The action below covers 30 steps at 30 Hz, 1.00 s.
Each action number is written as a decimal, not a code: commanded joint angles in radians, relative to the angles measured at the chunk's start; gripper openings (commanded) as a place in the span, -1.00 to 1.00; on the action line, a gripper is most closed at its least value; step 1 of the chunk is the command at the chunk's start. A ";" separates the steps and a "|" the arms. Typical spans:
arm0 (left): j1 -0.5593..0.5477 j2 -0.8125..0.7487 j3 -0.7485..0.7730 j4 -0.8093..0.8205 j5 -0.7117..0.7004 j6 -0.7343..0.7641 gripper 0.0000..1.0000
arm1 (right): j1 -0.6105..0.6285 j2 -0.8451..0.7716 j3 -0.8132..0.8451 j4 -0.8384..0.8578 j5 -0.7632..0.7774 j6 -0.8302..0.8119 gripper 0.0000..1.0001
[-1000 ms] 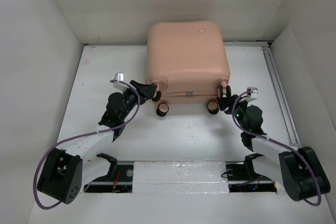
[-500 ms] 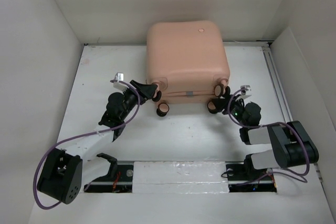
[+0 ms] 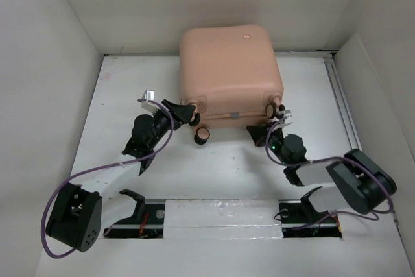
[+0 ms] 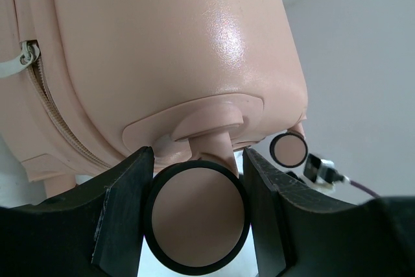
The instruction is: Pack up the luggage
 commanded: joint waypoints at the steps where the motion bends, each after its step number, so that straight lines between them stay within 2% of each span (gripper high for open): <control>1: 0.000 0.003 0.018 0.018 0.033 0.005 -1.00 | 0.172 -0.114 0.035 -0.119 0.317 -0.072 -1.00; 4: 0.000 0.003 0.018 0.018 0.033 0.005 -1.00 | 0.197 -0.210 0.033 -0.213 0.421 -0.081 -1.00; 8: 0.000 0.003 0.018 0.018 0.033 0.005 -1.00 | 0.116 -0.247 0.023 -0.264 0.399 -0.026 -1.00; 9: 0.000 0.003 0.018 0.018 0.033 0.005 -1.00 | 0.101 -0.247 0.006 -0.255 0.389 0.001 -0.75; 11: 0.000 -0.006 0.018 0.018 0.033 0.005 -1.00 | 0.050 -0.235 -0.028 -0.197 0.344 0.031 -0.53; 12: 0.000 -0.006 0.018 0.018 0.033 0.005 -1.00 | 0.033 -0.224 -0.028 -0.168 0.324 0.043 -0.34; 16: 0.000 -0.024 0.018 0.018 0.033 0.005 -1.00 | -0.043 -0.145 -0.040 -0.112 0.258 0.118 -0.21; 21: 0.000 -0.043 0.018 0.018 0.013 0.005 -1.00 | -0.162 -0.066 -0.051 0.093 0.101 0.109 -0.13; 26: 0.000 -0.043 0.018 0.037 0.013 0.005 -1.00 | -0.182 -0.054 -0.014 0.119 0.046 0.037 -0.10; 30: 0.000 -0.034 0.018 0.046 0.013 0.014 -1.00 | -0.192 0.018 0.042 0.153 -0.066 -0.018 -0.10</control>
